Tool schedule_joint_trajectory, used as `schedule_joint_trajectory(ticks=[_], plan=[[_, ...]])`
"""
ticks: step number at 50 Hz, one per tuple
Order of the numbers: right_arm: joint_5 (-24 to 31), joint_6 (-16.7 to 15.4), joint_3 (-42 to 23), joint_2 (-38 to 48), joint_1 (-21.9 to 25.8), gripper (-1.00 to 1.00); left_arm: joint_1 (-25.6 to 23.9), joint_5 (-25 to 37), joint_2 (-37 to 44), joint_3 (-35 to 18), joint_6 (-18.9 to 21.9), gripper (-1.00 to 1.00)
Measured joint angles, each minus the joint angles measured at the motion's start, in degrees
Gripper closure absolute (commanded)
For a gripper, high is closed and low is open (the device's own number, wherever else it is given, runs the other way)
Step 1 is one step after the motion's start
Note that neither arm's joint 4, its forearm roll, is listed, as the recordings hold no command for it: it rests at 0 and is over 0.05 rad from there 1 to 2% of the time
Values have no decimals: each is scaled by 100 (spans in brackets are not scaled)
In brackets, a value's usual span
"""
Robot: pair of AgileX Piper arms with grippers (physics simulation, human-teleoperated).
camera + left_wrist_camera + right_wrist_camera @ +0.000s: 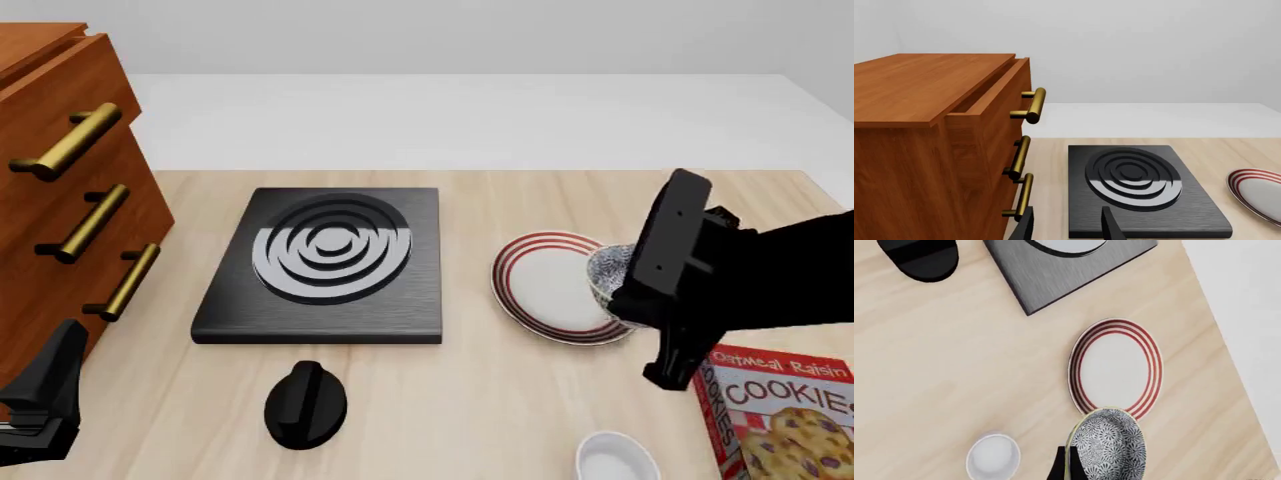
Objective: Pick the akita bowl on the ramekin and place it on the plate.
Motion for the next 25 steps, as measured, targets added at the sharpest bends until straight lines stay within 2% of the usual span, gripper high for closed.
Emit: schedule_joint_trajectory(ticks=[9,25], plan=[[-287,-15,-308,420,-159,100,0,0,0,0,0,-100],[-743,185,-681,1053,-337,100,0,0,0,0,0,-100]])
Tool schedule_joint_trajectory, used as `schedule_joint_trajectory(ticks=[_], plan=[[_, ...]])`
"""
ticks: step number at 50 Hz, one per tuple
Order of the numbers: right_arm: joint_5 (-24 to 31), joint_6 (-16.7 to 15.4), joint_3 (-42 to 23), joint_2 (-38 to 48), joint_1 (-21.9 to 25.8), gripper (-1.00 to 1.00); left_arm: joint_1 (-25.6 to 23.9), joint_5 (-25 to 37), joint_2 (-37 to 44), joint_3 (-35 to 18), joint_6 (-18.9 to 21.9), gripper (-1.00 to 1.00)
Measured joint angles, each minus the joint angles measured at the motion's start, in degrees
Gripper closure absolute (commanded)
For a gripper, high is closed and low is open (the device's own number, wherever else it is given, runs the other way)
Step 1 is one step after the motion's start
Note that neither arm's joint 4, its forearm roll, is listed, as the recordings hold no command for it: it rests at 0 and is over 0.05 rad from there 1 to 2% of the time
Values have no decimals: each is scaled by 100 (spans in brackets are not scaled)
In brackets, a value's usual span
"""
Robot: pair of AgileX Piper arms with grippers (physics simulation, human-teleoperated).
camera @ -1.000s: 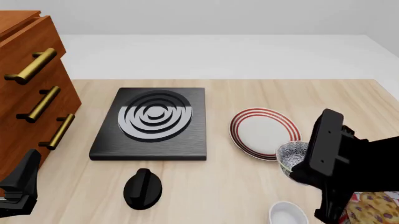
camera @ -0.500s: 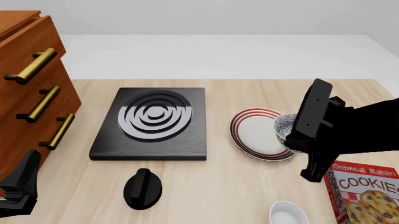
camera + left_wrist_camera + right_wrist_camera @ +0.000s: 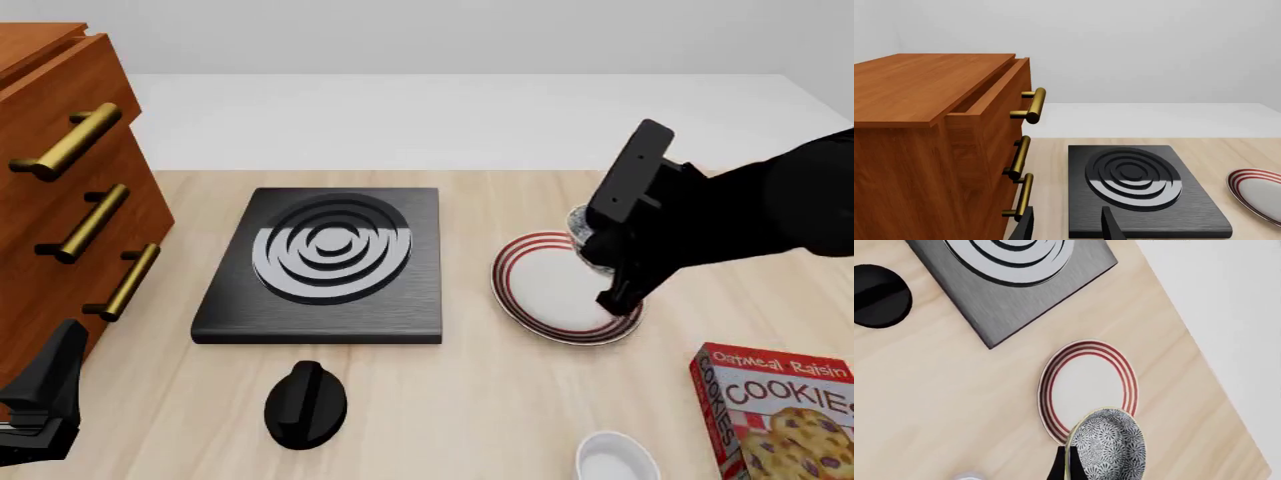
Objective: Pick the akita bowl on the ramekin and place it on the plate.
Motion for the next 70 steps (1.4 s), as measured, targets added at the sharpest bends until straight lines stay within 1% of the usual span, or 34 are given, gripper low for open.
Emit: schedule_joint_trajectory(ticks=[4,21,50,63,70], plan=[[-54,52,-128,112,-43,100,0,0,0,0,0,-100],[-515,298,-313,625,-208,100,0,0,0,0,0,-100],[-1183,679,-332,1422,-329,100,0,0,0,0,0,-100],[-1499,763,-209,1728,-414,100,0,0,0,0,0,-100],[-1667,732,-142,1870,-480,100,0,0,0,0,0,-100]])
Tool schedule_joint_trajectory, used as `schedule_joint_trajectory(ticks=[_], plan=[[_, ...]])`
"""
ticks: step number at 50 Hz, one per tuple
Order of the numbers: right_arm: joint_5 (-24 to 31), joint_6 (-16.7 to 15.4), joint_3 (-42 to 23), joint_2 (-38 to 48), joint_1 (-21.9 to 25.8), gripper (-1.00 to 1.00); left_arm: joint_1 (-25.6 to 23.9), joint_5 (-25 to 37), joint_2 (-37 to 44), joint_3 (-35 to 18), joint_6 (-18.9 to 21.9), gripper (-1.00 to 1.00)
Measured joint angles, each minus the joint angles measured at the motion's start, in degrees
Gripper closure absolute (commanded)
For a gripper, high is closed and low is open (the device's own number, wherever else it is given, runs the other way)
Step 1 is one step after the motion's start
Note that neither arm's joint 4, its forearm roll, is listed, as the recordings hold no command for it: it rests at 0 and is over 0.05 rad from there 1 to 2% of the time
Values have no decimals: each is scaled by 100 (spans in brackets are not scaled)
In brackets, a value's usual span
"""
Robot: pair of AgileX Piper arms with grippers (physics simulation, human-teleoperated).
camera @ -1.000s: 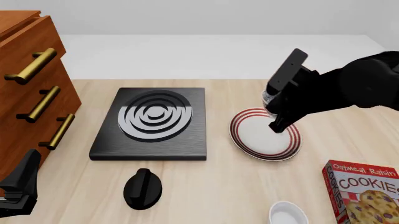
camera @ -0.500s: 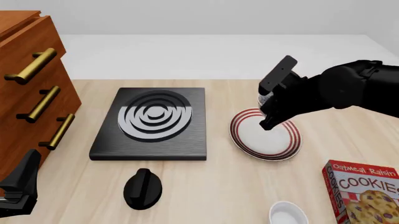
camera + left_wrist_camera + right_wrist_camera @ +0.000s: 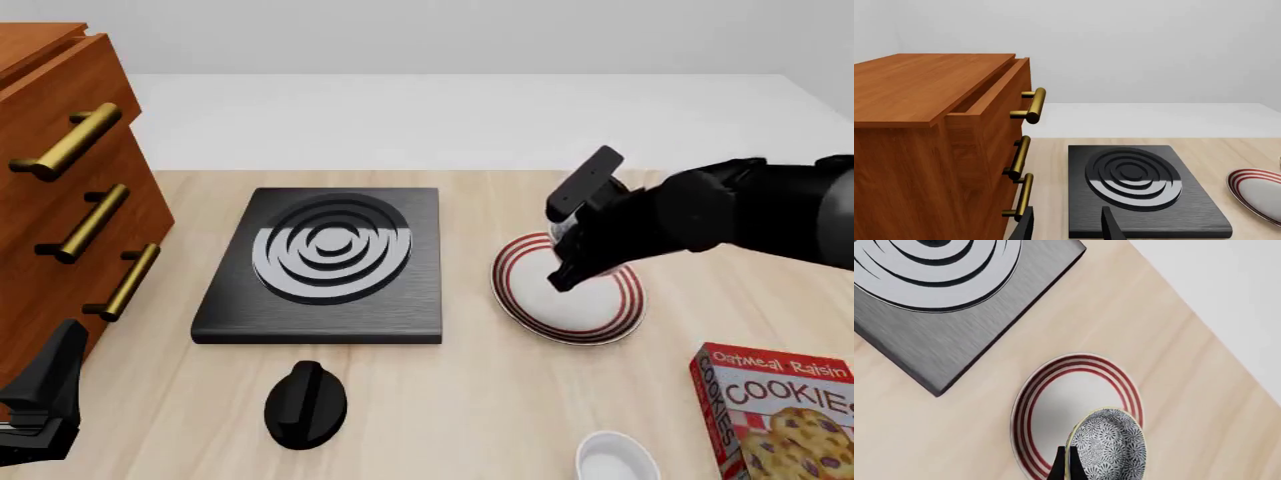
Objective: Pick the akita bowl on the ramekin and place it on the plate.
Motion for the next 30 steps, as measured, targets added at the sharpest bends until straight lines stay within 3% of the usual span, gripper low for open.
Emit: schedule_joint_trajectory(ticks=[30], plan=[[-556,-28,109,641,-104,100,0,0,0,0,0,-100]])
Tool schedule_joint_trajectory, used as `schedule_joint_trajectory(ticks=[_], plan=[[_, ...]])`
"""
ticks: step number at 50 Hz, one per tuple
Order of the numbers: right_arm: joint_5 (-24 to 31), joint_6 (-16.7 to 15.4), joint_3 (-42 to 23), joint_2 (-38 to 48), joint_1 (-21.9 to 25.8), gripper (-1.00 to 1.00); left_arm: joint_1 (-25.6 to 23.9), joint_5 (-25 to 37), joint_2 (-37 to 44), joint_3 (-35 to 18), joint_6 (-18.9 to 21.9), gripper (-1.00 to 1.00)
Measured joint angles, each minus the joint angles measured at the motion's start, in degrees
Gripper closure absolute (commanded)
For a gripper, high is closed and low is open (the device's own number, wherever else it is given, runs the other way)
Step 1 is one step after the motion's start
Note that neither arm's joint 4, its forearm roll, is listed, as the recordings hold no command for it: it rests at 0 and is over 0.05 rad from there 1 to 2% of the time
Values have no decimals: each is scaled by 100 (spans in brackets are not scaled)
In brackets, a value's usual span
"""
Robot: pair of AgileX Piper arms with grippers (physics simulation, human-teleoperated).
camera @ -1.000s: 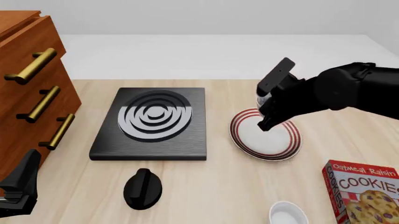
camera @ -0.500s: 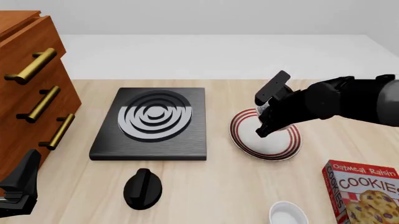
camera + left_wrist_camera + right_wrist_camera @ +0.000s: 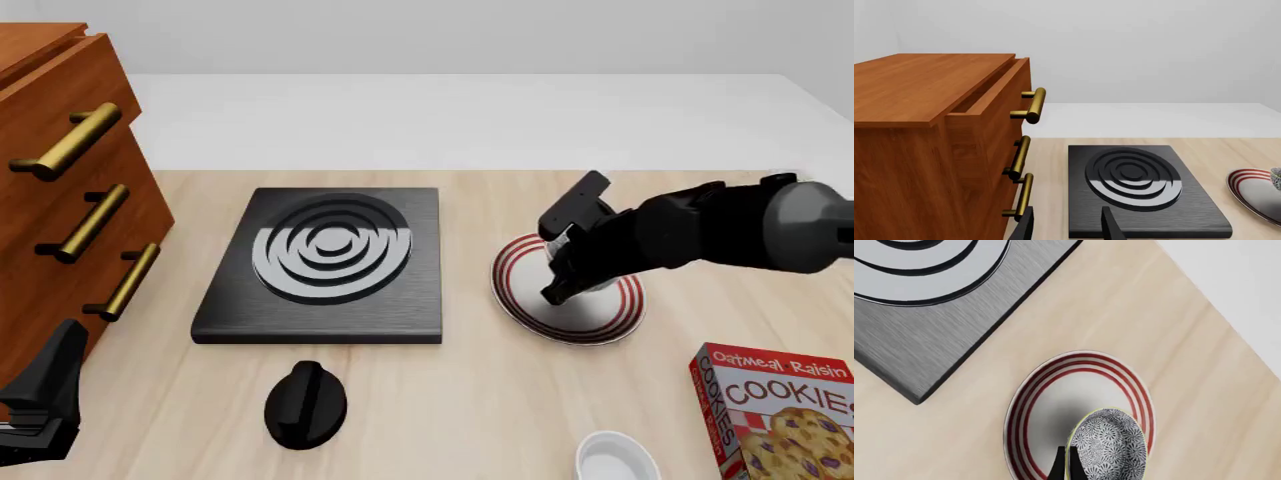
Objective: Pick the akita bowl on the ramekin and place it on the plate.
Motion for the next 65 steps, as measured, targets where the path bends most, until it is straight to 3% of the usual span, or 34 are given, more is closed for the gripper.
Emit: schedule_joint_trajectory(ticks=[35,36,46,65], plan=[[-621,338,267,469,156,100,0,0,0,0,0,-100],[-631,351,271,476,161,-100,0,0,0,0,0,-100],[-688,422,307,525,170,-100,0,0,0,0,0,-100],[-426,266,241,32,101,-100,0,0,0,0,0,-100]])
